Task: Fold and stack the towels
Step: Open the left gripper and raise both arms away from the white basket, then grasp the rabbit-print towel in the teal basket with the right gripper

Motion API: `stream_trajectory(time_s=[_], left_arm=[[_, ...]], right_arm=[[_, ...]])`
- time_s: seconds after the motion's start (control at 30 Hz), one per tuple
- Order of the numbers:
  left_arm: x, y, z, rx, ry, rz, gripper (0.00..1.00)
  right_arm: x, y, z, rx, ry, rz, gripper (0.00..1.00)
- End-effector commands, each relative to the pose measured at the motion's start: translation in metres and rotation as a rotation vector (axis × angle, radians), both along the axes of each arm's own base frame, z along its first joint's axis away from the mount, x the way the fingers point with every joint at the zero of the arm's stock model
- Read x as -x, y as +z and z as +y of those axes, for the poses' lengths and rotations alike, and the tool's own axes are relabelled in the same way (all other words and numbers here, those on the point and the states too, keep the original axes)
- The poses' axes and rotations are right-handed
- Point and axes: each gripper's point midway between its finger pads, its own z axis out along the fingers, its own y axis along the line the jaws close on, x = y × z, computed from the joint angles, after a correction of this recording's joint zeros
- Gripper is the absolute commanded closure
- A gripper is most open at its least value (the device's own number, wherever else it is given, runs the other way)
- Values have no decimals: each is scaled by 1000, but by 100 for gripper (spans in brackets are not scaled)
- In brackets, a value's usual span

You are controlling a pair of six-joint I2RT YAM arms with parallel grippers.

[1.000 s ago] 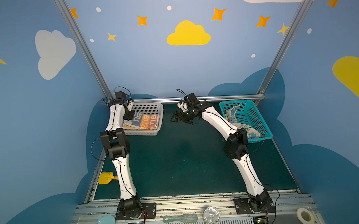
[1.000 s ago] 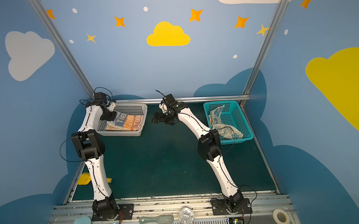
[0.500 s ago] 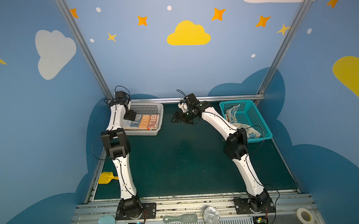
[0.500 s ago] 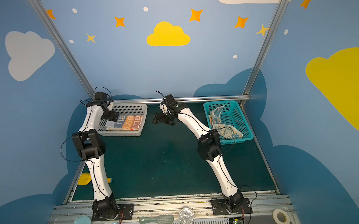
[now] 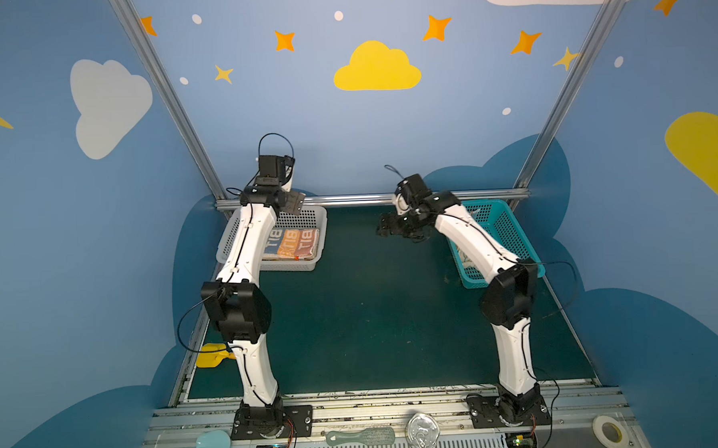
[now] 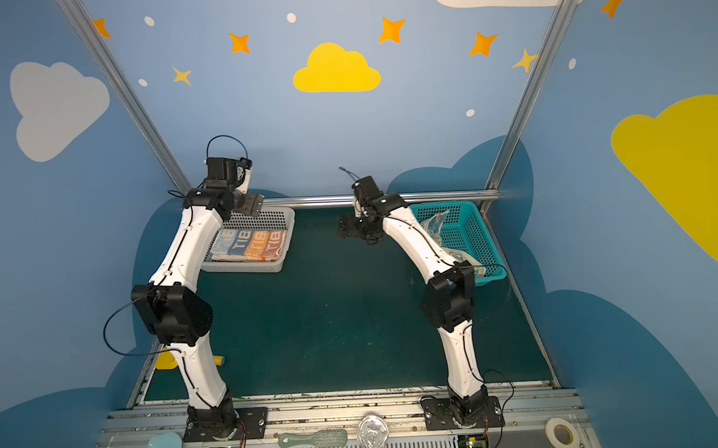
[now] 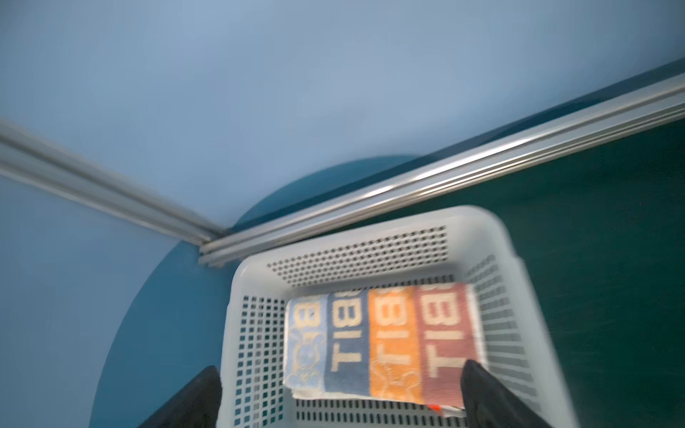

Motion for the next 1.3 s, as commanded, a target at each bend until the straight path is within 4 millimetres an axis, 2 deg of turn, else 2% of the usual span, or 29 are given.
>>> stream_trajectory(time_s=[0.0, 0.1, 0.2, 0.37, 0.5, 0.6, 0.7, 0.9, 1.0, 1.17, 1.27], left_arm=[[3, 15, -46, 38, -73, -120, 1], [17, 22, -95, 109, -171, -204, 1], [35, 12, -151, 196, -357, -214, 1], [51, -15, -231, 238, -520, -188, 1], [64, -38, -296, 166, -640, -152, 1], [70, -55, -337, 123, -710, -140, 1], [71, -71, -369, 90, -757, -124, 1], [74, -101, -412, 40, -818, -101, 1], [73, -112, -422, -3, -820, -102, 1], [65, -128, -423, -25, -790, -97, 1], [58, -135, -417, -61, -750, -101, 1]], right_arm=[[5, 15, -85, 155, -176, -23, 4], [11, 17, -143, 200, -287, -13, 3], [18, 9, -190, 193, -386, 13, 3], [22, -27, -238, 113, -509, 106, 3], [13, -52, -253, 42, -553, 186, 3], [0, -65, -247, -47, -547, 270, 3], [-16, -72, -238, -76, -508, 302, 3], [-47, -91, -230, -118, -498, 315, 3], [-61, -104, -228, -122, -499, 329, 6], [-80, -123, -223, -149, -494, 346, 32], [-89, -125, -220, -150, -483, 341, 50]])
